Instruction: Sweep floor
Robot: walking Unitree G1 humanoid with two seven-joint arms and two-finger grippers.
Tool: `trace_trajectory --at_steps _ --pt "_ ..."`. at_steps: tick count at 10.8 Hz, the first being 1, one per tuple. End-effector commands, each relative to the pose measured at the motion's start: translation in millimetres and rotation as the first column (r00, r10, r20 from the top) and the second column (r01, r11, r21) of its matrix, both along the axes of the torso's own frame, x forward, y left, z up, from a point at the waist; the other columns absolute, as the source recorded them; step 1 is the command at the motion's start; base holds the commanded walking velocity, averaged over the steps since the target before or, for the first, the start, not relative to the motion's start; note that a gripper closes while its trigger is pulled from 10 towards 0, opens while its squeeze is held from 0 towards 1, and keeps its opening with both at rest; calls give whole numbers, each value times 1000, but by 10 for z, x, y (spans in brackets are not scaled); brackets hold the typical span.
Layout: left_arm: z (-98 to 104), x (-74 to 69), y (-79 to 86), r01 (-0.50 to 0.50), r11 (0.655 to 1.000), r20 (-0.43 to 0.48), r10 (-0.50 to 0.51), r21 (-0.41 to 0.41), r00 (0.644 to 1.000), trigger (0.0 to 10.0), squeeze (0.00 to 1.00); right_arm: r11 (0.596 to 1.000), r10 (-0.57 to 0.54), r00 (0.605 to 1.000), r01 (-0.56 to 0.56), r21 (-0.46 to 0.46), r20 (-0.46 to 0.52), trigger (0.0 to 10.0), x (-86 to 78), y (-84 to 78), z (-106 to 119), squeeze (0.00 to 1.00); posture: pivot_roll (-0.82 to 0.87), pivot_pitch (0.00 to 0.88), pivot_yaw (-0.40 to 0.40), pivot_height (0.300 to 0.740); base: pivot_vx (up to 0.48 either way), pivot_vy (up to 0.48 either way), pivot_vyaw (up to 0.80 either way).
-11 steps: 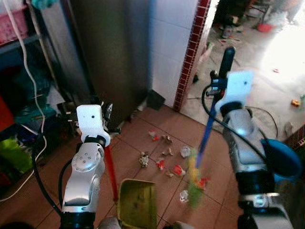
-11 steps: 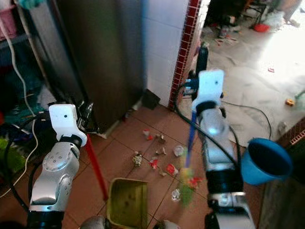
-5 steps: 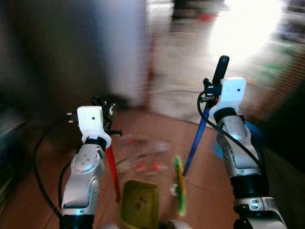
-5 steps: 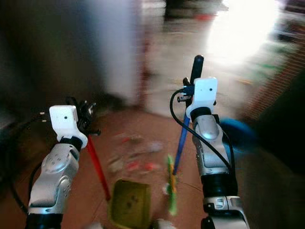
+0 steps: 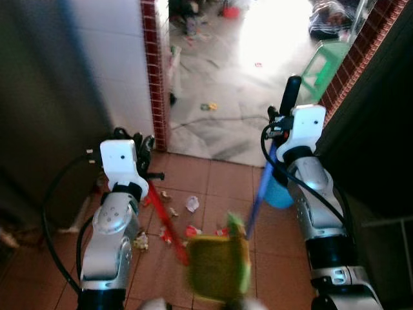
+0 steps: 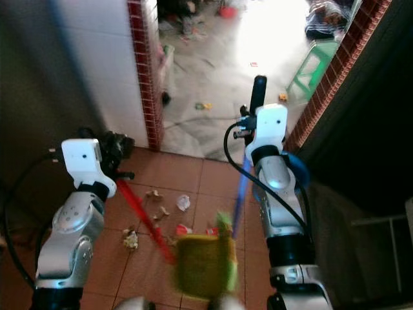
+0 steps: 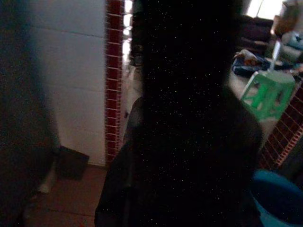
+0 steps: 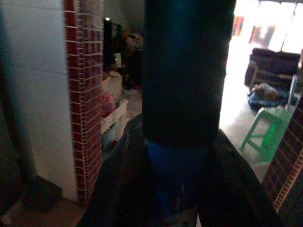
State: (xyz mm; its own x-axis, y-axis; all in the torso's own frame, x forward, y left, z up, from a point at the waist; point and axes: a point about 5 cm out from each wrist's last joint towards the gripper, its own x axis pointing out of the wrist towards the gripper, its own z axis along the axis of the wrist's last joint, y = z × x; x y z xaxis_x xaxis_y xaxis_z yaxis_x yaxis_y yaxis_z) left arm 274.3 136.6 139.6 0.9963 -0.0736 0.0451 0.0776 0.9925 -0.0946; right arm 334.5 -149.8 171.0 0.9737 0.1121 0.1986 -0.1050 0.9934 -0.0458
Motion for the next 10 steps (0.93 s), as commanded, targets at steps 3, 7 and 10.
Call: trace_trajectory --at_steps 3,7,10 --pt "161 26 -62 5 1000 77 -6 22 997 10000 0 999 -30 998 31 -13 55 10000 3 -88 114 0 33 14 -27 740 0 0 0" --pt "180 64 -49 -13 998 92 7 60 996 10000 0 999 -34 998 34 -3 55 10000 -2 -63 91 0 47 18 -17 740 0 0 0" --pt "191 119 1 -80 992 119 67 102 991 10000 0 999 -43 998 43 -6 53 10000 -17 -91 81 0 38 20 -19 740 0 0 0"
